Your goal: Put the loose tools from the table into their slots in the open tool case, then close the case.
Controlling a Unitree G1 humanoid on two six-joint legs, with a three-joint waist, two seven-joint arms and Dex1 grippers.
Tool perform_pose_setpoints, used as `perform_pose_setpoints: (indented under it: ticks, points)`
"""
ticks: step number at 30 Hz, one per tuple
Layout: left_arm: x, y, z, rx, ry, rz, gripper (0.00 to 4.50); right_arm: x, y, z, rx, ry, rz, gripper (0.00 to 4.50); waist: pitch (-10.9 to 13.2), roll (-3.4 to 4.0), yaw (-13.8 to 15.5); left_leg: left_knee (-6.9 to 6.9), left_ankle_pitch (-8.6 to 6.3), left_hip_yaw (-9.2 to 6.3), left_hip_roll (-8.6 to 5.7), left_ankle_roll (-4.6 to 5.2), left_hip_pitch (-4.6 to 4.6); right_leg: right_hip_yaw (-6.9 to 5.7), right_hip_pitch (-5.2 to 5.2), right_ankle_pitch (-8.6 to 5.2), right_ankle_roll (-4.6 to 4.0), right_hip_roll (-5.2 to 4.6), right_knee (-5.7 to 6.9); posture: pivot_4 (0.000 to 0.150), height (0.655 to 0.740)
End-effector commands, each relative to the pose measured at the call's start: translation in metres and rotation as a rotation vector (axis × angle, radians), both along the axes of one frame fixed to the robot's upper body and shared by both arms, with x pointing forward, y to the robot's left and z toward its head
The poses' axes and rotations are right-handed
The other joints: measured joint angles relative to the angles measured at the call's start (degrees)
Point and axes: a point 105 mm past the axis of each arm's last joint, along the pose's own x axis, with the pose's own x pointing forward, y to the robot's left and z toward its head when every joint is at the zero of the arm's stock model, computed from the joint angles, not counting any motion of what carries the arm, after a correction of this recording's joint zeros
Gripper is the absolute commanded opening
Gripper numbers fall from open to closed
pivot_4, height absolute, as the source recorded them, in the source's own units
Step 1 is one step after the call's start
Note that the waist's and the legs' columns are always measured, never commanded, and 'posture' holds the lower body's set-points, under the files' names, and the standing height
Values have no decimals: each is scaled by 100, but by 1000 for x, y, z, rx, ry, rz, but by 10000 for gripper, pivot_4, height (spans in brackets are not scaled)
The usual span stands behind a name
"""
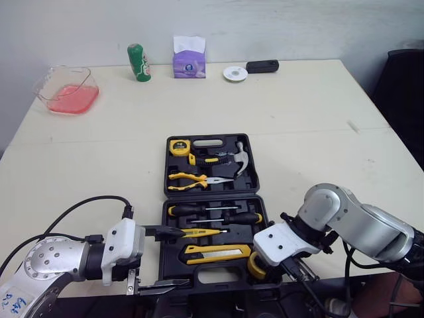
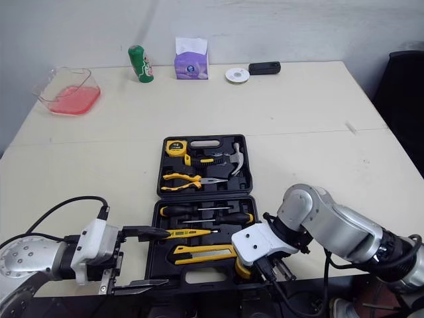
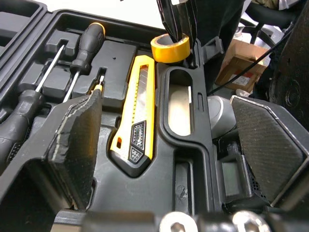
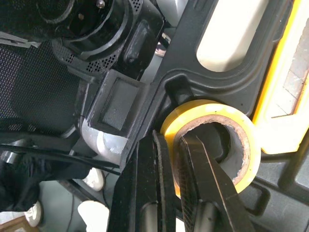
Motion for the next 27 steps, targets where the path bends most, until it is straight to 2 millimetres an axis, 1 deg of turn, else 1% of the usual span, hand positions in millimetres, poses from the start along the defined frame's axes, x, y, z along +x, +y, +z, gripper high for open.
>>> perform_pose_setpoints:
  ticks: [1, 5, 8, 10, 11, 13, 17, 20, 25, 27]
  points:
    - [-6, -6, 6, -16, -18, -43, 45000, 0, -6, -7, -54, 22, -29, 322, 0, 0, 0, 0, 0, 0, 1, 0, 0, -1, 0, 0, 0, 0, 0, 1500, 7400]
    - [-4, -5, 6, -14, -20, -41, 45000, 3, -1, -11, -34, 6, -32, 322, -10, -17, -5, -1, 0, -1, 2, -1, 1, -1, 0, 0, -1, 1, 0, 1500, 7400]
    - [-2, -6, 7, -18, -24, -37, 45000, 5, -2, -10, -34, 8, -38, 322, -21, -35, -8, -1, -1, -1, 7, -5, 4, -2, 0, -3, -7, 4, 2, 1500, 7400]
    - [-2, -5, 6, -18, -23, -37, 45000, 1, -5, -8, -46, 40, -25, 9248, -22, -36, -8, -2, -2, -1, 8, -6, 5, -2, 1, -4, -9, 4, 2, 1500, 7400]
    - [-2, -5, 6, -17, -22, -36, 45000, 2, -2, -7, -23, 27, -19, 12273, -21, -34, -9, -2, -2, -1, 8, -7, 5, -2, 0, -5, -9, 4, 2, 1500, 7400]
    - [-2, -5, 5, -16, -21, -35, 45000, -2, 2, -1, 13, 53, 0, 21930, -21, -35, -7, -5, -2, -1, 8, -8, 5, -1, -1, -6, -11, 4, 1, 1500, 7400]
    - [0, -5, 5, -16, -25, -31, 45000, -7, 2, 5, 26, 85, 20, 21930, -18, -30, -11, -5, -3, -1, 11, -10, 3, -3, -3, -7, -14, 7, 4, 1500, 7400]
    - [1, -3, 5, -12, -25, -30, 45000, -5, 2, 7, 38, 85, 19, 21930, -18, -29, -11, -6, -3, -1, 13, -11, 3, -4, -5, -9, -17, 9, 5, 1500, 7400]
    - [4, -3, 5, -14, -28, -27, 45000, -2, 4, 17, 97, 126, 10, 21930, -17, -29, -8, -6, -3, -1, 14, -11, 2, -5, -5, -9, -18, 10, 5, 1500, 7400]
    - [3, -3, 4, -13, -28, -27, 45000, -2, 1, 22, 114, 151, -5, 21930, -17, -29, -10, -6, -3, -1, 14, -11, 2, -5, -6, -9, -18, 10, 5, 1500, 7400]
